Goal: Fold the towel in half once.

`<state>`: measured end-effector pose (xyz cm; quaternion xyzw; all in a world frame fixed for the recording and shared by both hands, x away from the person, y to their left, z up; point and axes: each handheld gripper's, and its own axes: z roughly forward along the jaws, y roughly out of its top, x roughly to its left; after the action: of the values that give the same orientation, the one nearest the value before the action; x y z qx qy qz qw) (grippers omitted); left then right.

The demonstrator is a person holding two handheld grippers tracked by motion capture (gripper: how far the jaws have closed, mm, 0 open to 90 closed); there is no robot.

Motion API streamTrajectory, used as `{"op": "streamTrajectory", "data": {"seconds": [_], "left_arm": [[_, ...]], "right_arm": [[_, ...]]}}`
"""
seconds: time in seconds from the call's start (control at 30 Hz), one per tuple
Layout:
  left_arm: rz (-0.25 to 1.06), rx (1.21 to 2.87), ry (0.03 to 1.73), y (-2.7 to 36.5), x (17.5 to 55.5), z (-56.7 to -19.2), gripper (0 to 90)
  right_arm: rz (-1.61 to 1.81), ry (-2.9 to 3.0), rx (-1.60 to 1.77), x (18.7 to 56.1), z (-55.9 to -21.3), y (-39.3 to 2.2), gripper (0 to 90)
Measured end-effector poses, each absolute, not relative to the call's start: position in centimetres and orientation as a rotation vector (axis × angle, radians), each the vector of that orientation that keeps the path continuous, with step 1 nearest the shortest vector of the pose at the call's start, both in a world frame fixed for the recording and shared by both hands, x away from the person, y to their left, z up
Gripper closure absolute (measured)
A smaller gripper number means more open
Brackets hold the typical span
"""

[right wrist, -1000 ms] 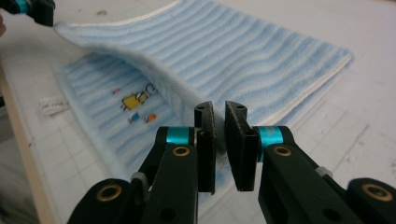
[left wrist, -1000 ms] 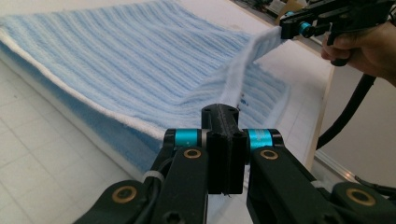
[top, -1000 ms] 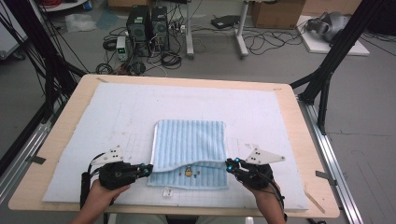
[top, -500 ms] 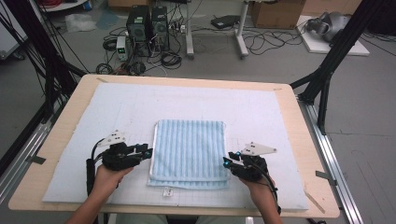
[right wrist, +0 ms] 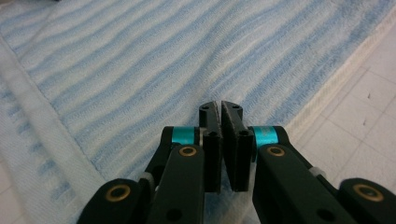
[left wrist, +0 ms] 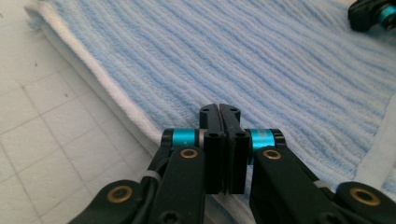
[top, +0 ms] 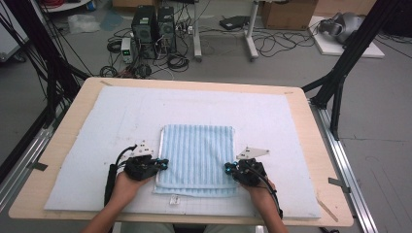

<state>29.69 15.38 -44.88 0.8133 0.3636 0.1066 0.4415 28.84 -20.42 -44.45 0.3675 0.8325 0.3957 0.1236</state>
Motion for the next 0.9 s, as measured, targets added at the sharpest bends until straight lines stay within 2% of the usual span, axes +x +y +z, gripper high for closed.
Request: {"op": "streamTrajectory", "data": {"seconds": [0.27, 0.3, 0.37, 0.47, 0.77, 0.9], "left_arm": [[0.224, 1.899, 0.877, 16.6, 29.0, -43.5, 89.8], [0.219, 1.889, 0.875, 16.8, 28.9, -43.4, 89.8], [0.214, 1.878, 0.875, 17.0, 28.7, -43.3, 89.7], [0.187, 1.869, 0.879, 17.2, 28.6, -43.5, 89.7], [0.207, 1.870, 0.891, 17.1, 28.7, -43.8, 89.0], [0.205, 1.874, 0.898, 17.1, 28.8, -43.9, 89.3]], "right_arm": [[1.245, 2.393, 1.059, 28.3, -43.4, -21.0, 86.3], [1.243, 2.395, 1.052, 28.2, -43.3, -21.0, 81.2], [1.258, 2.418, 1.038, 28.0, -43.2, -21.0, 64.4], [1.288, 2.474, 0.964, 27.3, -43.2, -21.1, 62.1], [1.326, 2.618, 0.828, 26.2, -43.9, -20.4, 65.9], [1.241, 2.660, 0.775, 26.1, -44.5, -19.6, 79.2]]}}
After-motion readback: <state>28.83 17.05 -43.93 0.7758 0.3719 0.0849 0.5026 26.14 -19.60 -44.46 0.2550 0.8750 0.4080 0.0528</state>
